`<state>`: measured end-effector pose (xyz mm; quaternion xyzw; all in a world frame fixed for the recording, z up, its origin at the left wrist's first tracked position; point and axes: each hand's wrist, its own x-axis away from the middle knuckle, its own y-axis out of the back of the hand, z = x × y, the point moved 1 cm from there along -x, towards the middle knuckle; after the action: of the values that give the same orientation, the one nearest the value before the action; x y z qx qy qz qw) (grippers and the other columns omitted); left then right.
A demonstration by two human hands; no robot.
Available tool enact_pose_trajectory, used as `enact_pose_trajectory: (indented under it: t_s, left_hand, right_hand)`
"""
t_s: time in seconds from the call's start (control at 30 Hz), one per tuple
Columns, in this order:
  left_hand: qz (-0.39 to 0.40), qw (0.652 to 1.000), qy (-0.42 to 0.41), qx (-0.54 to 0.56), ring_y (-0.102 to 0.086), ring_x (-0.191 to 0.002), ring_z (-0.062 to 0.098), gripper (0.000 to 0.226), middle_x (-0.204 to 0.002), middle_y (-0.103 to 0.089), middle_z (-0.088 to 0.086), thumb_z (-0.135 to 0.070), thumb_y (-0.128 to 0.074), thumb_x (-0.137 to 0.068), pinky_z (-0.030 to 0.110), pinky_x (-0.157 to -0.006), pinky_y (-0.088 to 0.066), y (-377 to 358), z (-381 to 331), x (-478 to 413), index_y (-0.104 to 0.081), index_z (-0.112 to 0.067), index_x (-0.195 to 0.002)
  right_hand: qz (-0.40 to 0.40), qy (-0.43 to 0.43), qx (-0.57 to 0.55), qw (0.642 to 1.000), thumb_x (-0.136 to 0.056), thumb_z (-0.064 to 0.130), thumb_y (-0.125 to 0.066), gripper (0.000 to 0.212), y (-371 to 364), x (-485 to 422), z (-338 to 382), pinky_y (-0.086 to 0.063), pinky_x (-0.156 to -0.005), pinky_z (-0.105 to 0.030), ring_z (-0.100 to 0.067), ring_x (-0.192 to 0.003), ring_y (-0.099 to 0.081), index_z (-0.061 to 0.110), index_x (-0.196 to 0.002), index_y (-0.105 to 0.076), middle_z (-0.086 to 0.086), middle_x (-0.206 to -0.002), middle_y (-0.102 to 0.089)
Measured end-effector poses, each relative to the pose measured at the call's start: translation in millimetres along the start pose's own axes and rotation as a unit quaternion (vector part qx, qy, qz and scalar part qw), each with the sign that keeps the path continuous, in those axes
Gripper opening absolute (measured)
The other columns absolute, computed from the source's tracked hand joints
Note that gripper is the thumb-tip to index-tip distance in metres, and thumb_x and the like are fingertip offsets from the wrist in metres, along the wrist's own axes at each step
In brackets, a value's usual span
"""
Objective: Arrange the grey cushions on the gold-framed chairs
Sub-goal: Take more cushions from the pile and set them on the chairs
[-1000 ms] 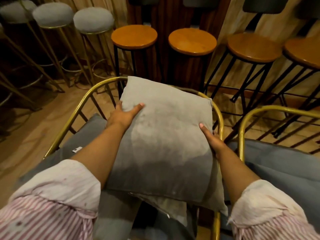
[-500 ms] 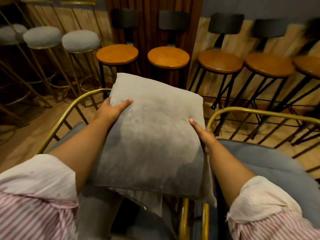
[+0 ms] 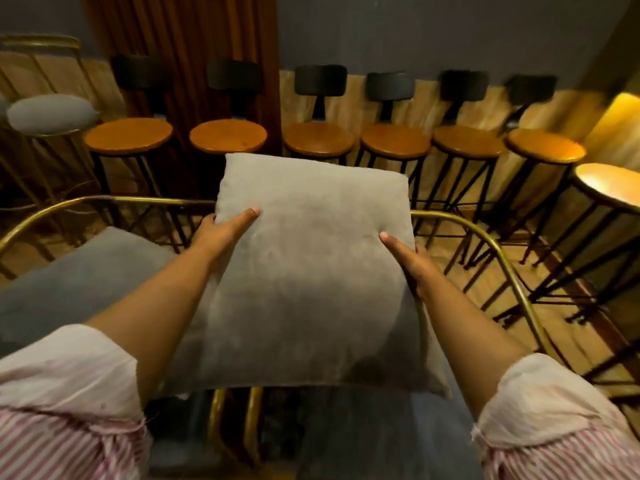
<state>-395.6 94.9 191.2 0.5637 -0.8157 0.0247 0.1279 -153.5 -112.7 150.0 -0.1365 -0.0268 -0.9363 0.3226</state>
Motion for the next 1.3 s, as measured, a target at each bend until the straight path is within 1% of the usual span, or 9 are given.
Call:
enact_pose_trajectory:
  t_s: [0.1, 0.2, 0.37, 0.5, 0.67, 0.83, 0.97, 1.17, 1.3]
  left_hand:
    - [0.035, 0.999, -0.008, 0.015, -0.059, -0.112, 0.023, 0.078, -0.126, -0.059, 0.003, -0.039, -0.079, -0.072, 0.032, -0.088, -0.046, -44.9, 4.6, 11.4, -0.048, -0.008, -0.137]
    - [0.051, 0.998, -0.007, 0.027, -0.067, -0.108, 0.023, 0.110, -0.126, -0.066, 0.004, -0.058, -0.089, -0.037, 0.041, -0.094, -0.053, -81.3, 16.7, -11.7, -0.055, -0.014, -0.132]
    - [0.111, 0.993, 0.005, 0.038, -0.066, -0.103, 0.027, 0.058, -0.119, -0.067, 0.009, -0.025, -0.079, -0.074, 0.037, -0.086, -0.053, -148.9, 12.4, -45.3, -0.060, -0.010, -0.128]
    - [0.136, 0.990, 0.012, 0.018, -0.061, -0.116, 0.029, 0.081, -0.130, -0.063, 0.008, -0.030, -0.086, -0.064, 0.045, -0.096, -0.052, -194.9, 16.5, -92.5, -0.051, -0.018, -0.136]
    - [0.128, 0.990, 0.043, -0.034, -0.046, -0.132, 0.032, 0.116, -0.147, -0.044, 0.005, -0.039, -0.090, -0.054, 0.054, -0.103, -0.044, -237.6, 33.7, -142.1, -0.024, -0.027, -0.148]
    - [0.120, 0.991, 0.019, -0.052, -0.034, -0.141, 0.031, 0.115, -0.155, -0.031, 0.004, -0.035, -0.088, -0.059, 0.054, -0.111, -0.037, -272.1, 59.0, -179.7, -0.016, -0.030, -0.149]
    - [0.094, 0.994, -0.009, -0.057, -0.036, -0.140, 0.027, 0.112, -0.154, -0.034, 0.003, -0.035, -0.087, -0.059, 0.046, -0.111, -0.038, -290.5, 90.7, -198.6, -0.019, -0.026, -0.148]
    - [0.079, 0.996, -0.005, -0.043, -0.040, -0.137, 0.027, 0.103, -0.152, -0.037, 0.007, -0.031, -0.084, -0.066, 0.042, -0.110, -0.040, -297.7, 145.8, -213.9, -0.022, -0.020, -0.147]
    - [0.033, 0.999, -0.007, -0.016, -0.043, -0.135, 0.026, 0.100, -0.149, -0.040, 0.008, -0.030, -0.084, -0.066, 0.041, -0.110, -0.040, -287.1, 170.8, -217.1, -0.023, -0.017, -0.145]
  right_hand:
    - [-0.018, 0.012, 0.007, 1.000, -0.071, 0.034, -0.080, 0.062, 47.1, -5.2, 4.3, -0.054, -0.051, -0.018, -0.014, -0.086, -0.067, 0.013, -0.124, -0.057, -0.004, -0.111, -0.068]
    - [-0.054, 0.023, 0.041, 0.997, -0.059, 0.048, -0.084, 0.089, 80.9, -23.9, 3.8, -0.053, -0.072, -0.027, -0.020, -0.101, -0.063, 0.021, -0.137, -0.048, -0.001, -0.123, -0.062]
    - [-0.086, 0.054, 0.080, 0.992, -0.057, 0.050, -0.084, 0.101, 126.6, -79.8, 9.9, -0.046, -0.094, -0.040, -0.025, -0.117, -0.054, 0.026, -0.143, -0.037, -0.003, -0.138, -0.053]
    - [-0.087, 0.074, 0.108, 0.988, -0.048, 0.055, -0.086, 0.107, 146.0, -137.8, 18.5, -0.044, -0.105, -0.045, -0.024, -0.123, -0.053, 0.026, -0.141, -0.040, 0.000, -0.136, -0.055]
    - [-0.108, 0.086, 0.076, 0.987, -0.044, 0.062, -0.084, 0.117, 153.2, -201.3, 8.2, -0.043, -0.103, -0.038, -0.021, -0.126, -0.049, 0.030, -0.144, -0.032, 0.001, -0.141, -0.051]
    - [-0.135, 0.120, 0.002, 0.984, -0.051, 0.057, -0.082, 0.116, 154.2, -244.4, -20.9, -0.039, -0.102, -0.035, -0.022, -0.131, -0.041, 0.035, -0.148, -0.021, 0.000, -0.148, -0.040]
    - [-0.157, 0.105, -0.025, 0.982, -0.047, 0.061, -0.083, 0.123, 159.3, -265.5, -50.7, -0.037, -0.110, -0.043, -0.023, -0.134, -0.039, 0.034, -0.149, -0.018, -0.002, -0.151, -0.037]
    - [-0.139, 0.098, -0.033, 0.985, -0.040, 0.065, -0.083, 0.128, 161.7, -283.1, -94.5, -0.037, -0.109, -0.038, -0.020, -0.136, -0.035, 0.039, -0.147, -0.019, 0.002, -0.153, -0.032]
    - [-0.114, 0.114, -0.034, 0.986, -0.046, 0.055, -0.085, 0.119, 150.0, -296.0, -96.3, -0.044, -0.092, -0.022, -0.017, -0.131, -0.041, 0.034, -0.146, -0.024, 0.000, -0.150, -0.037]
